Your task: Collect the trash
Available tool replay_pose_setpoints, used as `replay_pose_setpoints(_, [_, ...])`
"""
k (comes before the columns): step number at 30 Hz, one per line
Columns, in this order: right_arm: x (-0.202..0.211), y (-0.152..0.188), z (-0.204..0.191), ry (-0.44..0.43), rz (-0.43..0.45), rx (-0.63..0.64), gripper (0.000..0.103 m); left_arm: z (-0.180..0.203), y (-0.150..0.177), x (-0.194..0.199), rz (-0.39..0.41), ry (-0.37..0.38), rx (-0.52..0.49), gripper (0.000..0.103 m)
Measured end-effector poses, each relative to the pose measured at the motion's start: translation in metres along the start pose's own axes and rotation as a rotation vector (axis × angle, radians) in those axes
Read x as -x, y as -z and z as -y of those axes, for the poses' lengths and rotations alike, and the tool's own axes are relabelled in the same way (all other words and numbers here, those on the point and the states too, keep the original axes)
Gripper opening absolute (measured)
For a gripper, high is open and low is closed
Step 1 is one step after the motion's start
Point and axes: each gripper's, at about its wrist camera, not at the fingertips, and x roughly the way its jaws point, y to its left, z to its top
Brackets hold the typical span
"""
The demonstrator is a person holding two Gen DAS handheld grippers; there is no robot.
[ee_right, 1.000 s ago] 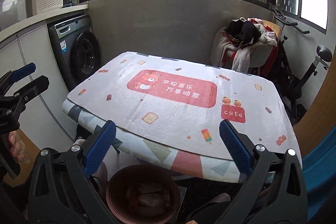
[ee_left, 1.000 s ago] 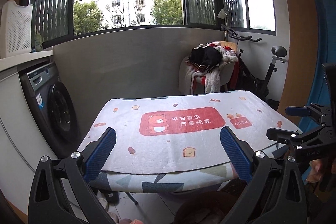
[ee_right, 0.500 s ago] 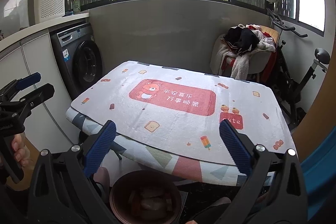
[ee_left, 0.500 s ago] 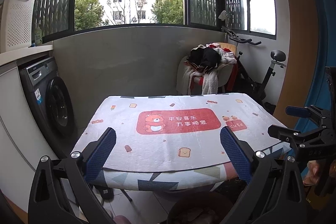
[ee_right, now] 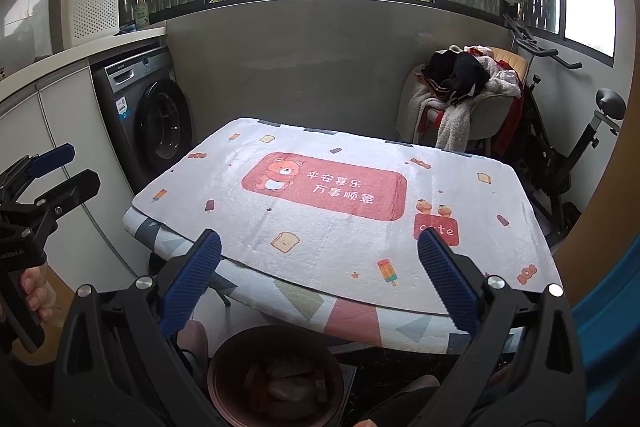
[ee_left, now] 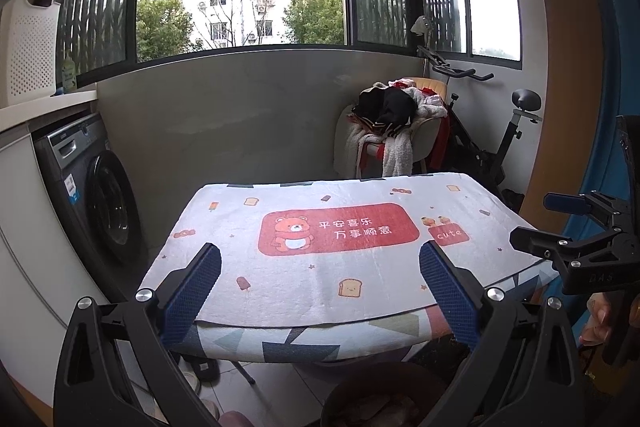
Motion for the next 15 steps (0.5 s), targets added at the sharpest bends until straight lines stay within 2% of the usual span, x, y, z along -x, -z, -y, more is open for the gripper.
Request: replay_pose_setpoints(15, [0.0000, 0.0003, -0.0030, 0.008, -0.002, 0.007, 0.097, -0.0005, 0.0024, 0.0014, 0.004, 0.005, -0.006, 0.097])
